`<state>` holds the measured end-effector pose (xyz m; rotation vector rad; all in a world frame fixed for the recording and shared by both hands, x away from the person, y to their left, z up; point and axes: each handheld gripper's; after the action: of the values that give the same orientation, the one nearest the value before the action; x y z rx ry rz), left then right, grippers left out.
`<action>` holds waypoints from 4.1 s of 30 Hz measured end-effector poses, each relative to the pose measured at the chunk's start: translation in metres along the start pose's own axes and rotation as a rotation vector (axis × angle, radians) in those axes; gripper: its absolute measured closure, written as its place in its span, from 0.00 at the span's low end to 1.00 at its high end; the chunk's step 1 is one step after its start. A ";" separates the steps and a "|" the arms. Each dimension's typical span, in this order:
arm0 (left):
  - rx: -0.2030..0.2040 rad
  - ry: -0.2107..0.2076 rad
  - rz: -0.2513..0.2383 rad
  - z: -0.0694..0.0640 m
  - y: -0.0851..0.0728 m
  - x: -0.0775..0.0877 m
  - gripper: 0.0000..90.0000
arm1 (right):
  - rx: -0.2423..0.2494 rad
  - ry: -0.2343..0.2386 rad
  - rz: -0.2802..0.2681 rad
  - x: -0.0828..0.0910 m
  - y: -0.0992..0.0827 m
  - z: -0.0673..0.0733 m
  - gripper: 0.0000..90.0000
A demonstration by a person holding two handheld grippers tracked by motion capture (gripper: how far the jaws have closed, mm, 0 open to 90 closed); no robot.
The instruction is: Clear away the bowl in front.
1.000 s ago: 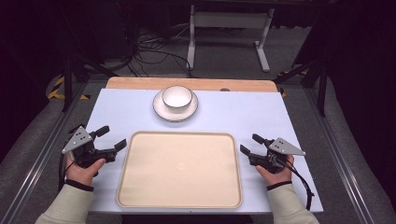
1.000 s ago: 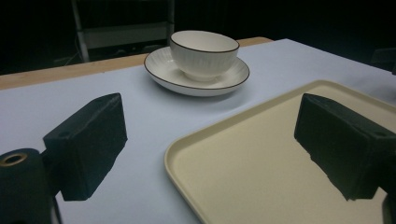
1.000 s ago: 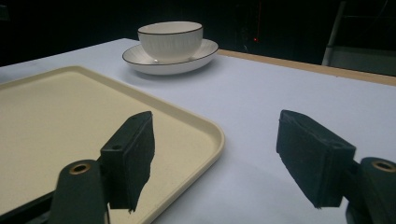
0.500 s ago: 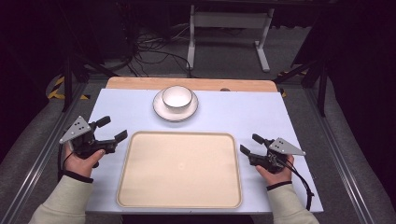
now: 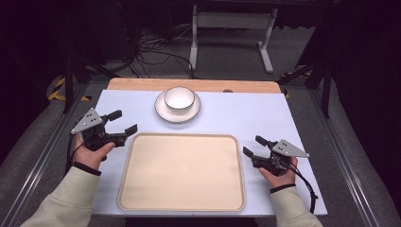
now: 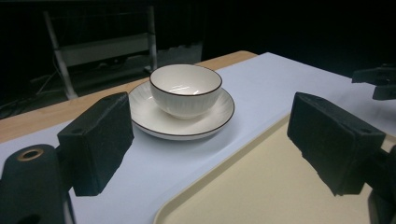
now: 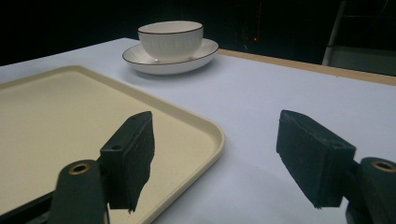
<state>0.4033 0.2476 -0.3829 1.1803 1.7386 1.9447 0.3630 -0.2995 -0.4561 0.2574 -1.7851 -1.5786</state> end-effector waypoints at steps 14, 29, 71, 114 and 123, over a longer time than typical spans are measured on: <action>-0.049 -0.016 0.024 0.006 0.040 -0.030 0.16 | 0.007 -0.005 0.003 0.000 0.000 0.001 0.32; -0.092 -0.050 0.047 0.006 0.075 -0.069 0.15 | 0.005 -0.004 0.005 0.000 0.000 0.001 0.32; -0.548 0.128 0.497 -0.023 0.114 -0.151 0.24 | 0.008 0.020 0.013 -0.001 0.001 0.000 0.33; -0.752 -0.031 0.747 -0.016 0.112 -0.203 0.38 | 0.004 0.035 0.022 -0.002 0.001 -0.001 0.35; -0.737 -0.086 0.792 -0.013 0.104 -0.214 0.41 | 0.008 0.047 0.026 -0.002 0.001 -0.002 0.37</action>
<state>0.5599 0.0683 -0.3686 1.7076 0.3680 2.5314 0.3657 -0.2993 -0.4558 0.2717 -1.7524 -1.5360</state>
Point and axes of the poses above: each handheld gripper's, and its own axes: x roughly backward along the jaws, y roughly out of its top, z roughly to its left, and after that the axes turned 8 degrees about z, right-handed
